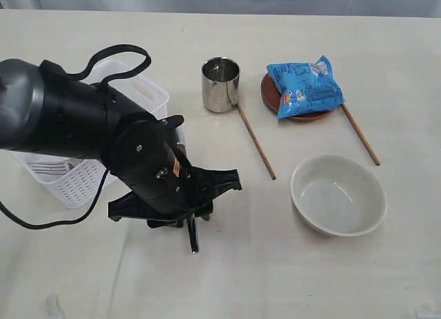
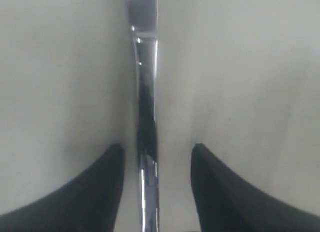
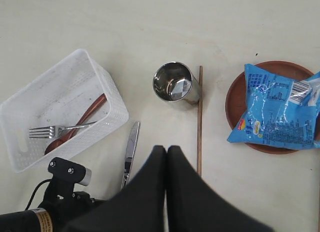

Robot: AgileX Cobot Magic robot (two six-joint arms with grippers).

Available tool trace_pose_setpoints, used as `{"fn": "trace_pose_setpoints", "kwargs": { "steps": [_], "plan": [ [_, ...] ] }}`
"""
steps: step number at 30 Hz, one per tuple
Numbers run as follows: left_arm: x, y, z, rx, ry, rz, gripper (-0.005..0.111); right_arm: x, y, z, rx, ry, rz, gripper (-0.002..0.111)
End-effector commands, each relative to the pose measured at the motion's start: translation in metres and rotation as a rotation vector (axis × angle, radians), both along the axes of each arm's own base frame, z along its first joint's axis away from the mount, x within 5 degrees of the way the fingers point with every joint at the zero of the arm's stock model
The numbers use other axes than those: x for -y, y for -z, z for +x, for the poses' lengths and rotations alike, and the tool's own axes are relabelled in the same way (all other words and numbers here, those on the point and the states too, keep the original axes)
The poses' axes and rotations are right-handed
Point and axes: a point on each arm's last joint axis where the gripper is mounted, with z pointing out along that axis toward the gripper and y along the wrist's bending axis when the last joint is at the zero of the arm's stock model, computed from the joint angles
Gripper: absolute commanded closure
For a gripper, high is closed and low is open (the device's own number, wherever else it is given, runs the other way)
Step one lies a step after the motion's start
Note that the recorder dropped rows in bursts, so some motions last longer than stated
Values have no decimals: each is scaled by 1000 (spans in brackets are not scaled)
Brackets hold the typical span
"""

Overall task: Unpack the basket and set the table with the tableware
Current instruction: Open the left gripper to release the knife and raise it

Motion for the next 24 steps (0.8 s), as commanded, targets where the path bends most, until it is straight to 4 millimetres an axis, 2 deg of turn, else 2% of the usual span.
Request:
{"fn": "trace_pose_setpoints", "kwargs": {
  "steps": [1,2,3,6,9,17,20,24],
  "plan": [
    [-10,12,-4,-5,134,128,95,3,-2,-1,10,-5,-3,109],
    [-11,12,-4,-5,147,133,103,3,-2,-1,10,-5,-3,109],
    [-11,12,-4,-2,152,132,106,3,-2,-1,10,-5,-3,109],
    [-10,12,-3,3,154,130,106,3,-2,-1,9,-5,-3,109],
    [-12,12,-5,0,227,155,107,3,-2,-1,9,-5,-3,109],
    [-13,12,-5,-8,196,154,107,2,-2,-1,8,-7,3,109],
    [-13,6,-2,4,189,141,104,2,-2,-1,8,-7,3,109],
    [-17,-12,5,59,227,139,93,2,-2,-1,8,-7,3,109]
  ]
}}
